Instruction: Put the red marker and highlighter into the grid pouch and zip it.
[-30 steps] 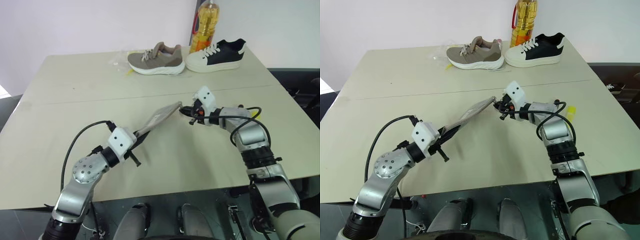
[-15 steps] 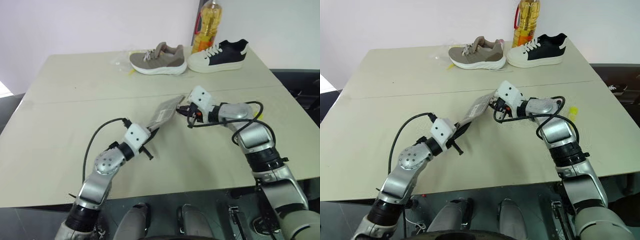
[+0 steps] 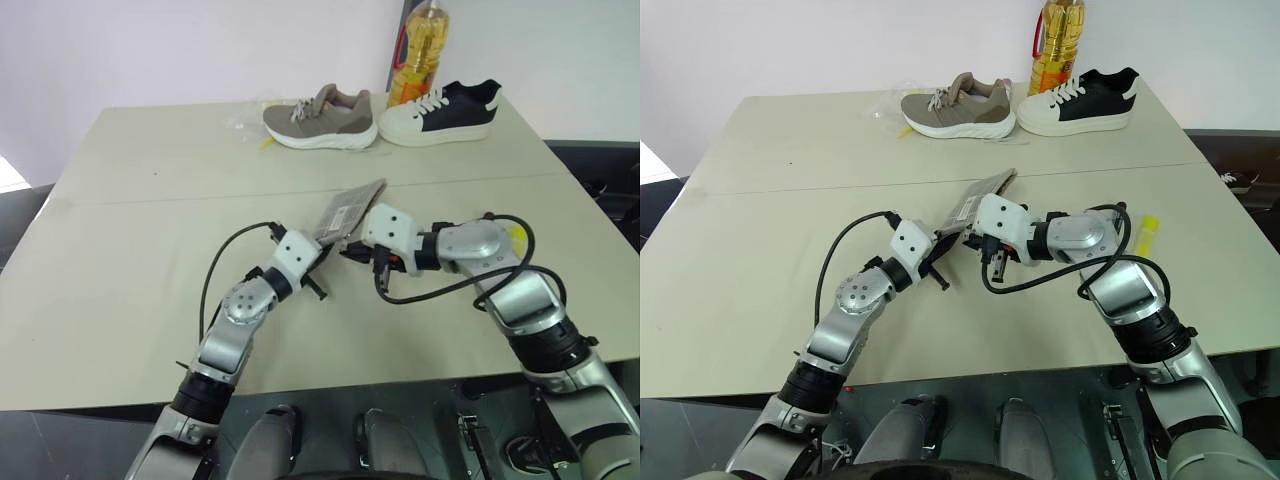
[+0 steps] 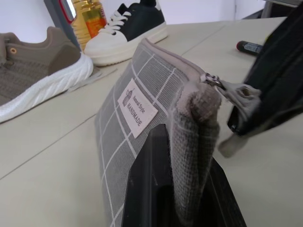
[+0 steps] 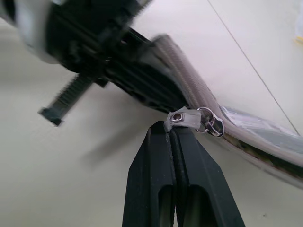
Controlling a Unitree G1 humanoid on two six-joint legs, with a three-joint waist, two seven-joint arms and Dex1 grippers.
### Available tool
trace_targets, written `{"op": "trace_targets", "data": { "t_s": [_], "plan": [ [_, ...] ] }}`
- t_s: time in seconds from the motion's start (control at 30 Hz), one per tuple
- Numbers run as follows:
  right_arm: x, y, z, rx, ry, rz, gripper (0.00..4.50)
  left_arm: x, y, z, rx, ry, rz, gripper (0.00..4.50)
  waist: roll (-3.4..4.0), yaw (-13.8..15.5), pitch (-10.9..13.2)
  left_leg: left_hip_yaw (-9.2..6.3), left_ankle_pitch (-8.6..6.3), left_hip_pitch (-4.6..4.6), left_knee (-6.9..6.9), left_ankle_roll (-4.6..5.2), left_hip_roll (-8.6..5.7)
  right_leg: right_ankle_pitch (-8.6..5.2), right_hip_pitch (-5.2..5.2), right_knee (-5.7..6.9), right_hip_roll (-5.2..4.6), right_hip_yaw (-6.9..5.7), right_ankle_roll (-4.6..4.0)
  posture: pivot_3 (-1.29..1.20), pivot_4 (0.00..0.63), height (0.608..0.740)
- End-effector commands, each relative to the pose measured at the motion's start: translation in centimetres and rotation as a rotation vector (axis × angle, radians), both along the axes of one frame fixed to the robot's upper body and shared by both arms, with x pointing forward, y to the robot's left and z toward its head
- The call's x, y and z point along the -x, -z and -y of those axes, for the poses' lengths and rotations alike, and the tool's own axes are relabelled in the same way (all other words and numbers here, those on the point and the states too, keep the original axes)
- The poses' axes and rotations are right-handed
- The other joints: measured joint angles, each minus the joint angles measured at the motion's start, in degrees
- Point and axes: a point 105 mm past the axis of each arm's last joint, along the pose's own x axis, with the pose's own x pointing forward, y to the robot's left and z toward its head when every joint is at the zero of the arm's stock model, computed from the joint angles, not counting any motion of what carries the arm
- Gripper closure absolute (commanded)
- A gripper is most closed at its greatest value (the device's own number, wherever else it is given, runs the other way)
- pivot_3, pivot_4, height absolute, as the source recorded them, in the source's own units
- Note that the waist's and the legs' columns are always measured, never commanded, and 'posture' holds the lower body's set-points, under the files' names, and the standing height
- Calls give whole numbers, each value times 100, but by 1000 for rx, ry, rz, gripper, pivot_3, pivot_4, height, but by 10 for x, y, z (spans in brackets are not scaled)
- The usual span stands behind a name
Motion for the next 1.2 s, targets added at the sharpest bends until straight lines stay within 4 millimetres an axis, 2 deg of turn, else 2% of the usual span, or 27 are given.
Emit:
{"op": "trace_targets", "data": {
  "t_s": [0.03, 0.23, 0.33, 0.4, 0.5, 0.7, 0.77, 0.8, 0.93, 1.2],
  "plan": [
    [19, -7, -13, -5, -113, 10, 4441, -4, -12, 2, 13, -7, 52, 4500, -1, 0, 0, 0, 0, 0, 0, 0, 0, 0, 0, 0, 0, 0, 0, 0, 150, 738],
    [16, -11, -8, -10, -72, 11, 4441, -5, -13, 0, 21, -17, 61, 4500, -2, -2, 0, 0, 0, 0, 0, 0, 0, 0, -1, 0, 0, -1, 0, 0, 150, 738],
    [9, -19, 13, -26, 3, -20, 3576, -2, -14, -4, 21, -21, 78, 4500, -2, 1, 0, -1, 0, 0, 0, 0, 0, 0, 0, 0, 0, -1, 0, 0, 150, 738],
    [3, -24, 36, -51, 94, -47, 2618, 3, -14, -8, -12, -7, 98, 4500, -5, 14, 0, 0, 0, -3, 2, 0, -1, 0, 0, 0, -1, -1, 0, 0, 150, 738],
    [-15, -30, 79, -121, 323, -76, 1170, 14, -11, -9, -51, 42, 105, 4500, -6, 9, -1, -1, 0, -5, 4, 0, -1, 0, 1, -1, -2, -2, 0, 0, 150, 738],
    [-52, -39, 161, -260, 822, -80, 1170, 28, -25, -3, 12, 110, 121, 4500, -6, 8, -1, 0, 0, -8, 4, 0, 0, 0, -2, -1, -5, -1, -2, 0, 150, 738],
    [-59, -32, 191, -263, 1009, -77, 1170, 28, -31, 0, 50, 111, 120, 4500, -5, 8, -2, 1, 0, -10, 4, 1, 0, 0, -3, -1, -5, -1, -3, 0, 150, 738],
    [-60, -28, 200, -251, 1058, -72, 1170, 28, -34, 1, 65, 110, 120, 4500, -4, 8, -2, 1, 0, -10, 4, 1, 0, 0, -3, -1, -4, -1, -3, 0, 150, 738],
    [-65, -6, 212, -250, 1187, -114, 1170, 28, -36, 6, 99, 135, 124, 4500, -5, -11, -2, 3, 1, -10, 4, 1, 0, 0, -3, -1, -4, -1, -3, 0, 150, 738],
    [-63, 28, 210, -298, 1281, -264, 1170, 29, -31, 5, 68, 141, 126, 4500, -1, -6, -4, 7, 2, -9, 6, 2, 1, 0, -2, 3, -1, 0, -2, 0, 150, 738]
  ]
}}
